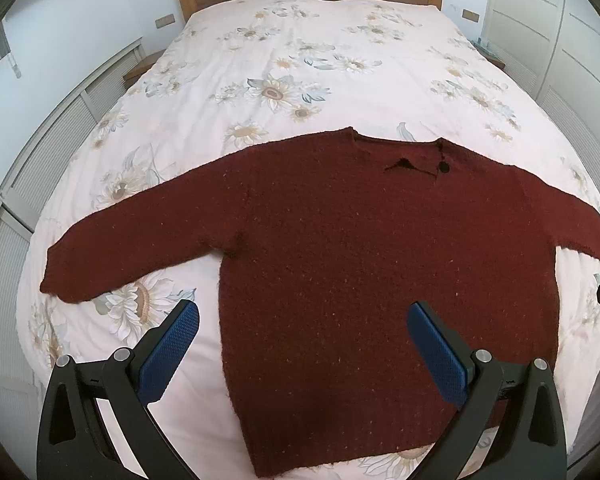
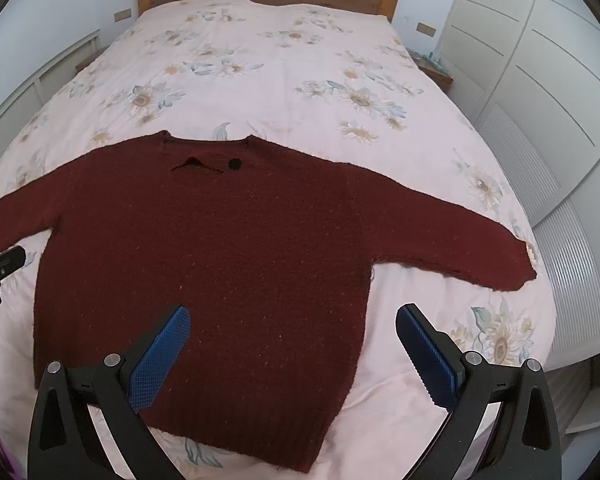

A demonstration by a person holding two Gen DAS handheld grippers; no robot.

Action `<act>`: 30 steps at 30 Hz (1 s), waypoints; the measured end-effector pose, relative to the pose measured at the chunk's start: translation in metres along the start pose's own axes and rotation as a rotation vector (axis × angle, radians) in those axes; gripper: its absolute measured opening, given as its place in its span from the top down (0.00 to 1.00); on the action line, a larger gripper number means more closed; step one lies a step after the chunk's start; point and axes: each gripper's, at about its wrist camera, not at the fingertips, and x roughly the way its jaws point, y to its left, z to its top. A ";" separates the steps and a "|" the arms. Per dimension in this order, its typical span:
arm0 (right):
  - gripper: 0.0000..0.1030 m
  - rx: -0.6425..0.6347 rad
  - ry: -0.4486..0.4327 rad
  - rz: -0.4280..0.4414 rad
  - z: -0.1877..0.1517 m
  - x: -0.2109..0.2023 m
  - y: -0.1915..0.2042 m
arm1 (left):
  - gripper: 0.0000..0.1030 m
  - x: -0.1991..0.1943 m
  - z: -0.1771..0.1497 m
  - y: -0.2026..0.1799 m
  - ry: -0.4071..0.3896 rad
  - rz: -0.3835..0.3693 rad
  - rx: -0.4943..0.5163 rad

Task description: Fold small clothes

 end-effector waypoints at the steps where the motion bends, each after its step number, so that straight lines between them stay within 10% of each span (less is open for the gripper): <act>1: 0.01 0.000 0.000 0.000 0.000 0.000 0.000 | 0.01 0.001 0.000 0.000 0.001 0.004 0.005; 30: 0.01 -0.025 0.015 -0.009 -0.002 0.000 0.006 | 0.01 0.006 -0.003 -0.007 0.019 0.009 0.035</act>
